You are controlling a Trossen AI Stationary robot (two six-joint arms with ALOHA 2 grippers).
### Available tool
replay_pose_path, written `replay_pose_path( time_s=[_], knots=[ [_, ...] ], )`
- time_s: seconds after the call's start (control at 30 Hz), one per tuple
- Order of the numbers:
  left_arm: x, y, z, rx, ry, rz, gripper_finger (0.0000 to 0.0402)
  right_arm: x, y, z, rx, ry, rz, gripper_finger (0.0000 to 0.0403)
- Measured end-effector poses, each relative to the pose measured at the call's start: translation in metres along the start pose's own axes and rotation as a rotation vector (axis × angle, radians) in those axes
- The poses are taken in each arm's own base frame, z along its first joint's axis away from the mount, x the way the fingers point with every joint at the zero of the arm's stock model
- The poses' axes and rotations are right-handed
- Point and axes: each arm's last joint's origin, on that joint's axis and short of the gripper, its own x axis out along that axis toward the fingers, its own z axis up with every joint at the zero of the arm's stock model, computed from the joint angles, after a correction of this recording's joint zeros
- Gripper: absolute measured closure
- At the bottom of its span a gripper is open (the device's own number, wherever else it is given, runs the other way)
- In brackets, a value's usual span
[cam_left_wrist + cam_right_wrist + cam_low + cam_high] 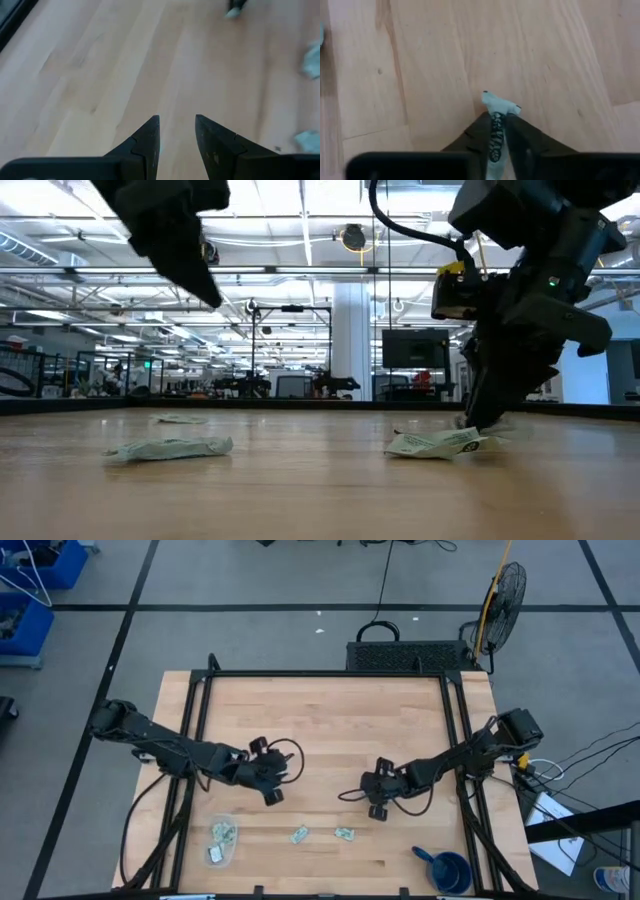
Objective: Pick and place Stevia / Truvia into bins
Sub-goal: Put the stevia packet into the transparent bin
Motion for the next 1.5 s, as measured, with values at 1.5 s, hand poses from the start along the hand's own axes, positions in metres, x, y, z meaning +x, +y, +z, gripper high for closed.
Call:
replay_pose_path(
  time_s=[1.5],
  knots=[
    [0.026, -0.022, 0.039, 0.474, -0.397, 0.058, 0.027, -0.031, -0.033, 0.099, 0.004, -0.829, 0.528, 0.0312]
  ],
)
